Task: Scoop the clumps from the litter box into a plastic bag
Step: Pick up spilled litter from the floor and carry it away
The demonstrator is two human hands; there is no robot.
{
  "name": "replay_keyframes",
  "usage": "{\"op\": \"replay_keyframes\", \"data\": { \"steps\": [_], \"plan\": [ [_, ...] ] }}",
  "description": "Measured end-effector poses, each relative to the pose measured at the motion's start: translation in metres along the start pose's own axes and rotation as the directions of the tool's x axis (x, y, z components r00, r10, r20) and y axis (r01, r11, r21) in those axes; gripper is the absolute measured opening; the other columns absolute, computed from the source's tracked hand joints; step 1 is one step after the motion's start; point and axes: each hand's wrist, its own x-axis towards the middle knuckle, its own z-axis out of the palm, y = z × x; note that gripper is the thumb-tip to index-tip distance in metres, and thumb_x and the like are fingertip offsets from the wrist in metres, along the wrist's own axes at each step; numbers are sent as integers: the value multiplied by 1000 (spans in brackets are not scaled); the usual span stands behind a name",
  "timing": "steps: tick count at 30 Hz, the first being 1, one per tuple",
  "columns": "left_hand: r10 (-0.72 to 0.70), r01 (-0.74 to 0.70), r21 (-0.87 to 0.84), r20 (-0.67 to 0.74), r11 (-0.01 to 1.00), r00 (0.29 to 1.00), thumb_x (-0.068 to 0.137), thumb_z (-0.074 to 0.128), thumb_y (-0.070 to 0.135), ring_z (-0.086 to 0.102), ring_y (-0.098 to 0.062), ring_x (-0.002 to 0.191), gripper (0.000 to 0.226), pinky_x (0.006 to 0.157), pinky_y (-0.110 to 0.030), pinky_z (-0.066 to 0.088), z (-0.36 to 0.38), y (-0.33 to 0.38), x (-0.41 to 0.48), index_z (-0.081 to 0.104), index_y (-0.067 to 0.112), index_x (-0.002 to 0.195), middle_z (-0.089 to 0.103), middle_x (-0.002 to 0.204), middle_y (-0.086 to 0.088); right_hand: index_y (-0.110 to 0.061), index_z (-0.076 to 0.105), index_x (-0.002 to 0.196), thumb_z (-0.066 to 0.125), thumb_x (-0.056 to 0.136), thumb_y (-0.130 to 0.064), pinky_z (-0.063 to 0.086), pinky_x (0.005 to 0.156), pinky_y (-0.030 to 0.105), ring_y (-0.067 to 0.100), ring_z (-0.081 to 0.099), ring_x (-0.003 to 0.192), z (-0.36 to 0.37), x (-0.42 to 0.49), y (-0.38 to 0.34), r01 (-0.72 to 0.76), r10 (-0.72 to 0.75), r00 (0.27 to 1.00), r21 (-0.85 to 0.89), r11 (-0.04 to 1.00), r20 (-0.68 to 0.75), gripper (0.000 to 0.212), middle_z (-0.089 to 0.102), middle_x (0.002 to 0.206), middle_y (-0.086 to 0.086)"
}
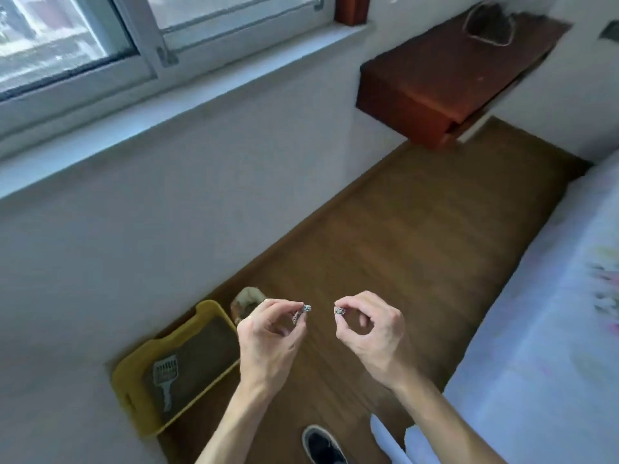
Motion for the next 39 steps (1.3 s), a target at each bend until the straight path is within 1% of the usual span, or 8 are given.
{"op": "replay_keyframes", "data": {
  "steps": [6,13,20,23,26,29,34,39],
  "plan": [
    [163,-150,-95,146,984,976,73,81,7,63,-9,62,13,54,-20,52,30,45,-18,76,16,80,68,77,10,-18,72,85,72,75,-9,42,57,19,10,44,57,-68,-41,-6,-77,56,982,-108,991,-181,14,62,73,-7],
    [341,-288,-190,374,939,863,72,81,8,58,-11,55,11,54,-15,46,70,113,-63,76,17,77,67,77,12,-18,71,85,72,74,-5,43,57,22,9,41,58,-160,-123,-6,-258,175,903,-169,951,-393,17,55,68,-8],
    [488,-346,-346,559,872,670,72,82,5,58,-13,53,18,53,-26,50,145,209,-142,76,21,76,66,74,9,-15,71,86,72,76,-2,43,59,17,9,44,57,-264,-221,-11,-439,285,713,-91,894,-641,16,58,74,-12],
    [562,-386,-408,603,827,566,70,82,2,57,-11,53,23,52,-19,48,179,252,-185,76,23,77,65,74,13,-14,71,88,73,76,-1,46,59,23,11,46,58,-308,-270,-2,-496,289,634,-90,864,-718,17,61,77,-10],
    [641,-431,-478,618,766,454,70,81,0,59,-2,58,23,51,-9,43,212,294,-235,76,21,77,66,78,19,-15,71,89,73,77,-2,45,59,18,9,47,60,-351,-326,7,-552,293,552,-78,830,-781,17,62,79,-12],
    [670,-415,-532,646,738,366,73,79,1,64,-5,66,24,54,-12,46,244,332,-291,75,24,80,69,80,14,-15,71,89,74,77,-3,43,58,15,9,46,59,-395,-384,13,-605,304,479,-58,794,-824,17,62,80,-11],
    [690,-325,-610,661,723,295,73,77,0,66,-12,69,23,53,-21,50,288,392,-393,75,22,79,69,80,12,-14,70,88,73,77,-2,42,56,21,11,44,57,-467,-482,18,-670,282,365,-40,741,-887,17,56,74,-14],
    [721,-267,-672,662,691,202,74,78,3,65,-12,67,17,51,-22,49,322,444,-482,74,19,76,69,77,12,-15,71,89,77,74,-2,49,56,27,15,48,58,-525,-560,15,-743,252,263,-30,668,-931,21,62,76,-10]
  ]
}}
